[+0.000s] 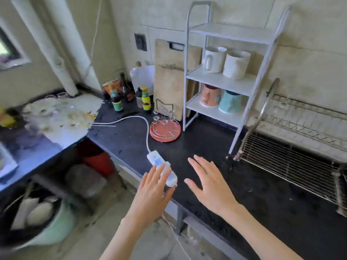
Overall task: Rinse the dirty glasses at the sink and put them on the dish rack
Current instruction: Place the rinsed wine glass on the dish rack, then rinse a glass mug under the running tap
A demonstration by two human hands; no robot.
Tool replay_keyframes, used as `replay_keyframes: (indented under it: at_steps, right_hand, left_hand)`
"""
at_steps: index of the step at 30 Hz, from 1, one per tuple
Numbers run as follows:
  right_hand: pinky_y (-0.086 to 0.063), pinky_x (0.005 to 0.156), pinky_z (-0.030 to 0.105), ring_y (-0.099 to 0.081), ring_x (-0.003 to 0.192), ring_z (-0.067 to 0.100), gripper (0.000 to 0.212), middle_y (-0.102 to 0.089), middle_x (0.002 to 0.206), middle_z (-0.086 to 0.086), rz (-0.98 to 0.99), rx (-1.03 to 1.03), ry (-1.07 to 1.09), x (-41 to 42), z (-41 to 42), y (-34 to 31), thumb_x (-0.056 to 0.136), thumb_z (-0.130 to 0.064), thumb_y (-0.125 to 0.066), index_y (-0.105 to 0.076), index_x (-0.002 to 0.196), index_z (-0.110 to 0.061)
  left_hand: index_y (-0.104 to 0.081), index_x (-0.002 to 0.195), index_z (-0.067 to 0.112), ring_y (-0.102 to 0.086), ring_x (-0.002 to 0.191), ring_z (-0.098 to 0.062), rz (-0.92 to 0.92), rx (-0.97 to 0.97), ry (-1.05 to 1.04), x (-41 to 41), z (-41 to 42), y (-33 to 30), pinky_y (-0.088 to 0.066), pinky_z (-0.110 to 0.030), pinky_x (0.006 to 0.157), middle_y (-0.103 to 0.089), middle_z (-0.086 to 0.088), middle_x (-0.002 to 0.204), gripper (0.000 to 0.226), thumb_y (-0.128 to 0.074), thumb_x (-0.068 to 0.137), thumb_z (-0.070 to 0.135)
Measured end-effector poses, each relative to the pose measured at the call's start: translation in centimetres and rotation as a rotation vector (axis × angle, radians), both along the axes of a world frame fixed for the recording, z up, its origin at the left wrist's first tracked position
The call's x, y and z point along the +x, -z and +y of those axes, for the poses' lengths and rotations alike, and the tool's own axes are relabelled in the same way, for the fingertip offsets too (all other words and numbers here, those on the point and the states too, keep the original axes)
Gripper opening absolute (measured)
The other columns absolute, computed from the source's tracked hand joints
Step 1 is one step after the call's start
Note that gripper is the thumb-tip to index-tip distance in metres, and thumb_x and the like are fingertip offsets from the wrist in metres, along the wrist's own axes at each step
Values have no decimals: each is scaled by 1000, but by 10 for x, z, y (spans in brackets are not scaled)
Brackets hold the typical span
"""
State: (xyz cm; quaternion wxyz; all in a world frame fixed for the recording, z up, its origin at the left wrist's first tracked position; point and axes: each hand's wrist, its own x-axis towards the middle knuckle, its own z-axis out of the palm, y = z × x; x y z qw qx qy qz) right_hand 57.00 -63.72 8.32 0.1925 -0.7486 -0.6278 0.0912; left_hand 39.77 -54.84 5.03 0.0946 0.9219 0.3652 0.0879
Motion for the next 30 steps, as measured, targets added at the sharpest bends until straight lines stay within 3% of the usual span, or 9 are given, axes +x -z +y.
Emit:
replay_keyframes:
  at_steps: [3,9,12,16,19,22,26,30]
  right_hand:
    - [-36,104,44,-47,126,22,61,-52,137,6,24,17,-155,-55,37,-2,87,-50,-36,-51,132,-13]
    - [-21,115,38,-35,137,19,66,-39,147,3,44,3,-423,-159,118,-3,87,-55,-28,-41,141,-18]
    - [-17,117,38,-32,139,18,69,-36,149,2,20,30,-508,-206,170,-1,87,-56,-24,-38,143,-19]
    - [-1,116,26,-19,143,12,77,-24,154,-3,-6,50,-554,-263,242,0,82,-62,-13,-26,147,-24]
    - [3,114,22,-16,144,10,65,-20,155,-5,0,45,-550,-296,288,1,92,-58,-26,-23,148,-25]
    - [1,115,23,-14,144,10,58,-20,156,-5,7,23,-536,-319,328,6,97,-45,-39,-22,148,-24]
    - [-8,119,30,-16,143,11,58,-22,155,-4,7,-41,-523,-343,385,16,96,-45,-39,-23,148,-24]
    - [-13,116,27,-20,142,11,57,-24,154,-6,-2,-97,-544,-357,451,29,96,-45,-40,-24,147,-25]
  left_hand:
    - [-45,129,17,-52,121,-33,9,6,-152,-61,8,-4,-50,-49,89,-56,-8,131,53,-35,87,47]
    - [-51,128,16,-51,123,-32,13,24,-441,-177,36,-10,-45,-49,92,-56,-7,132,58,-25,93,53]
    - [-53,128,15,-51,122,-32,11,19,-539,-231,64,-7,-47,-50,92,-56,-8,131,57,-33,88,51]
    - [-46,135,17,-42,131,-30,28,41,-635,-300,122,-6,-32,-45,103,-47,-5,140,61,-31,87,51]
    - [-36,142,19,-24,141,-27,-16,34,-659,-339,167,-12,-17,-40,112,-34,-3,149,69,-20,86,56]
    - [-27,145,21,-14,143,-25,-26,36,-651,-367,204,-14,-12,-39,114,-25,-2,153,74,-10,83,59]
    - [-24,146,23,-11,144,-21,-21,-21,-674,-396,250,3,-12,-38,115,-23,1,154,75,-9,83,61]
    - [-15,148,26,-4,145,-19,-29,-99,-707,-408,300,16,-5,-34,116,-13,4,156,82,-1,77,63]
